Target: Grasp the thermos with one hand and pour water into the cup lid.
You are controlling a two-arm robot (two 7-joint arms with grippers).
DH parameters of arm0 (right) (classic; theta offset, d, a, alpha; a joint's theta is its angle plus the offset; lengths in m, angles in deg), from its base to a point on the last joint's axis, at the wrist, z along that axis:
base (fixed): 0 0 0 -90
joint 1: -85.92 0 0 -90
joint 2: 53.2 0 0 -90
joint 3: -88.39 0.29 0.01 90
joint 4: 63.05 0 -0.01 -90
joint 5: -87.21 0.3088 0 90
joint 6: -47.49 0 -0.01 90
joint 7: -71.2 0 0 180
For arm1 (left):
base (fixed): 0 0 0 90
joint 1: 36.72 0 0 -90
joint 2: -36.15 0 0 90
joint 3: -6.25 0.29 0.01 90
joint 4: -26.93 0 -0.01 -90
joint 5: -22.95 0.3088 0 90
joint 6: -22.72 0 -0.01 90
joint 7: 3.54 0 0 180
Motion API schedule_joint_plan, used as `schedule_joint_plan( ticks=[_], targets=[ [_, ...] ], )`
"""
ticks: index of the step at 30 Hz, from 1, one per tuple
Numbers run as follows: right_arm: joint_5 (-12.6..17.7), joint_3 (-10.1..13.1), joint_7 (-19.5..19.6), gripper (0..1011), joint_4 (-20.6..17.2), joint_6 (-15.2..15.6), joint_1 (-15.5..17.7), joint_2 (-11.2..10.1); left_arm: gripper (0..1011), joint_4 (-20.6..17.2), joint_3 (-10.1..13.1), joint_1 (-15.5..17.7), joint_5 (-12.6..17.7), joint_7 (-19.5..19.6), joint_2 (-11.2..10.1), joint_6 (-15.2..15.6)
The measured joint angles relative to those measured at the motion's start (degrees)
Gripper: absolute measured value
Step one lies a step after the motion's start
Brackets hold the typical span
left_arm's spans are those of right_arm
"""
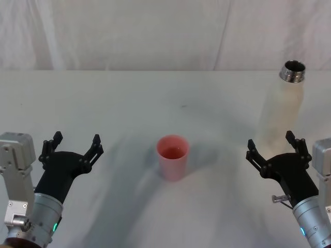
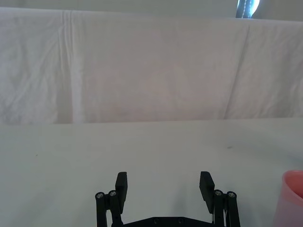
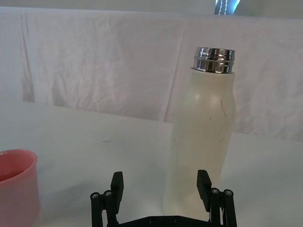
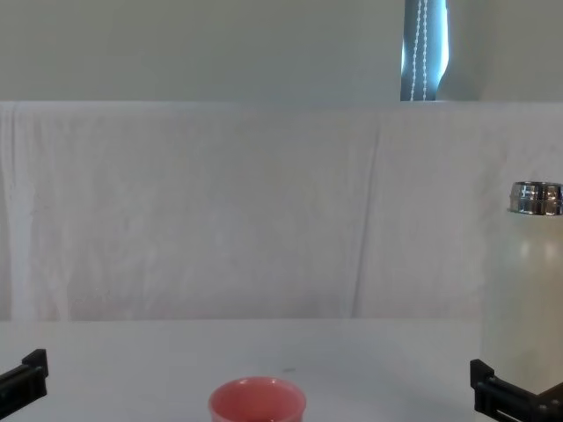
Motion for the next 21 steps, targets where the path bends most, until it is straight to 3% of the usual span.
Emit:
schedule_joint_plan(
  ticks=[21],
  targets=[
    [0.0,0.0,0.0,1001,0.0,0.0,0.0,0.0,1001,0.0,0.0,0.0,0.0,0.0,0.0,0.0]
  ],
)
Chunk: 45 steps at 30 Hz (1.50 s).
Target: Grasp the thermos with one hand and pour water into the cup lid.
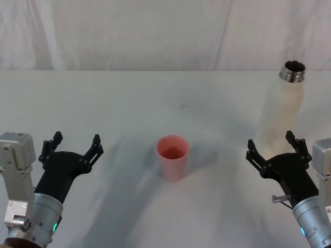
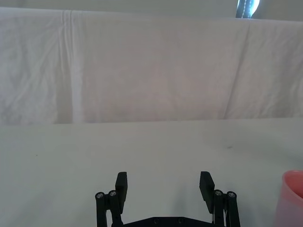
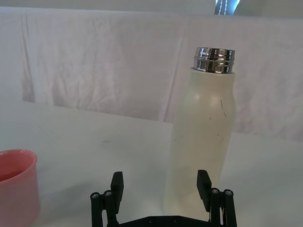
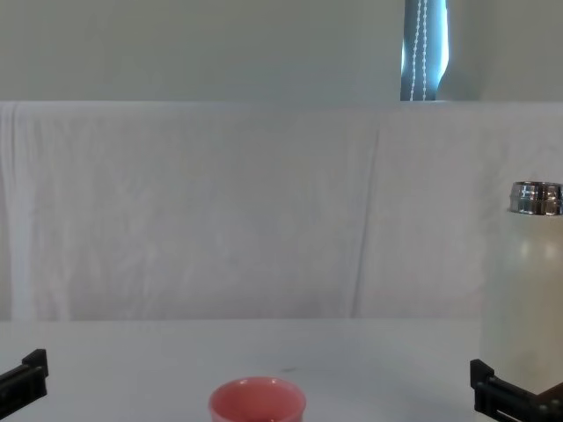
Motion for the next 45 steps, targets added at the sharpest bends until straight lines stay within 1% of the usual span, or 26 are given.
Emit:
schedule_joint_plan(
  ticks=[4,12,23,28,36,45],
  targets=[
    [0.0,0.1,0.0,1001,0.0,0.0,0.0,0.0,1001,0.0,0.0,0.0,0.0,0.0,0.0,0.0],
    [1.0,2.2,-1.6,1001,0.3,-0.3,-0.4,1.4,1001,0.0,0.0,0.0,0.0,0.0,0.0,0.0],
    [2.0,4.5,-4.0,1001,2.0,-0.3,-2.4,3.5,1001,0.0,0.0,0.0,0.0,0.0,0.0,0.0],
    [1.9,5.2,-4.7,1001,2.8,-0.3,-3.2,4.3,1001,0.0,0.0,0.0,0.0,0.0,0.0,0.0],
    [0.9,6.6,-5.4,1001,4.5,-0.9,-4.6,5.5,1001,0.0,0.0,0.0,0.0,0.0,0.0,0.0],
    [0.3,7.5,-5.9,1001,6.3,-1.3,-6.1,6.5,1001,0.0,0.0,0.0,0.0,0.0,0.0,0.0]
  ],
)
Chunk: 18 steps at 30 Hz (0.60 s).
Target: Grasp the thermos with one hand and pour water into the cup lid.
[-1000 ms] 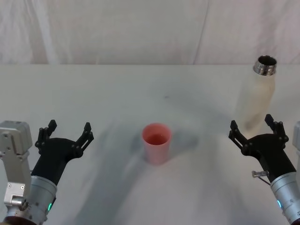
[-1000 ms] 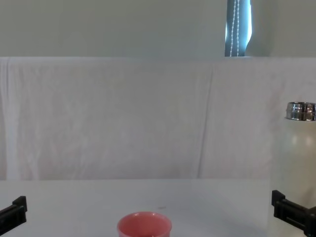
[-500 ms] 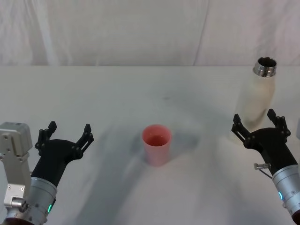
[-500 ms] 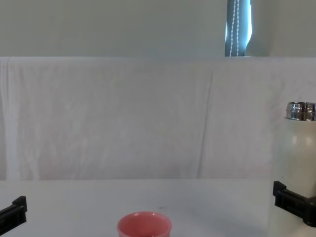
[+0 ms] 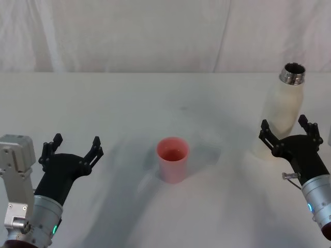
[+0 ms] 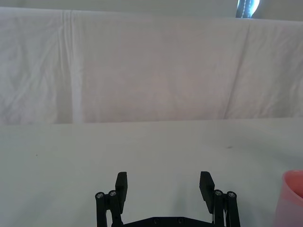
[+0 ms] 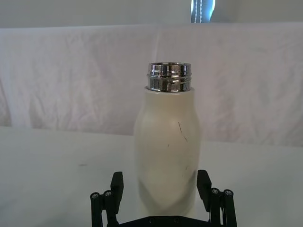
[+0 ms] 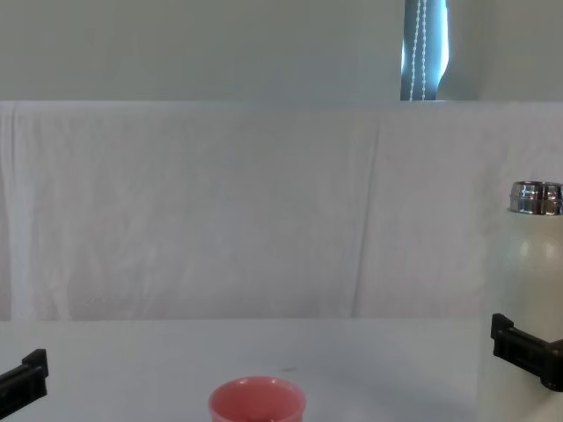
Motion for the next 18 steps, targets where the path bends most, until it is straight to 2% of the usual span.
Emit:
schedule_joint_plan(
  ticks=[9,18],
  targets=[
    [-0.1,1.0,-0.2,1001,2.2,-0.4,-1.8,1.0,1001,0.0,0.0,0.0,0.0,0.0,0.0,0.0],
    [1.7,1.6,-1.3,1001,3.5,-0.7,-2.8,1.6,1001,0.0,0.0,0.0,0.0,0.0,0.0,0.0]
  ],
)
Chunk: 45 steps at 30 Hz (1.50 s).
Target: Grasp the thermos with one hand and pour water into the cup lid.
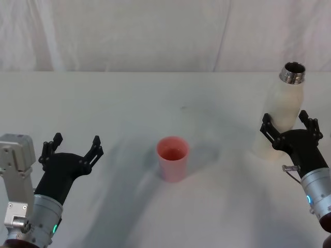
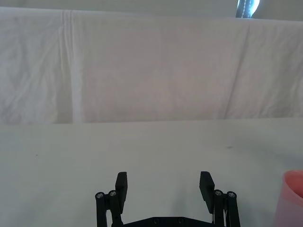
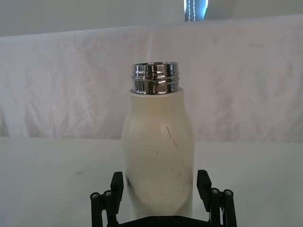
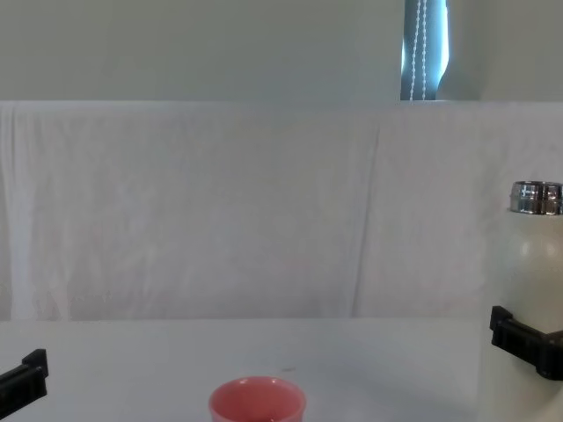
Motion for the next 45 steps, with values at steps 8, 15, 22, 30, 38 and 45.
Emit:
schedule_joint_plan(
  ticks=[8,15,22,30,38,45],
  targets=[
    [0.6,0.1,-0.5,1001,0.9,-0.3,-1.1,0.1,1001,0.0,0.0,0.0,0.0,0.0,0.0,0.0],
    [0.7,0.0,-0.6,1001,1.9,-0.3,-2.0,0.0,1001,0.0,0.0,0.0,0.0,0.0,0.0,0.0],
    [0.4,-0.1,-0.6,1001,3.0,-0.2,-2.9,-0.2,1001,0.0,0.0,0.0,0.0,0.0,0.0,0.0],
    [0.0,-0.4,-0.7,1001,4.0,-0.2,-3.8,-0.3,1001,0.0,0.0,0.0,0.0,0.0,0.0,0.0],
    [-0.2,-0.6,-0.7,1001,4.4,-0.1,-4.1,-0.4,1001,0.0,0.0,0.0,0.0,0.0,0.0,0.0],
    [-0.2,-0.6,-0.7,1001,4.4,0.0,-4.0,-0.4,1001,0.0,0.0,0.0,0.0,0.0,0.0,0.0]
  ],
)
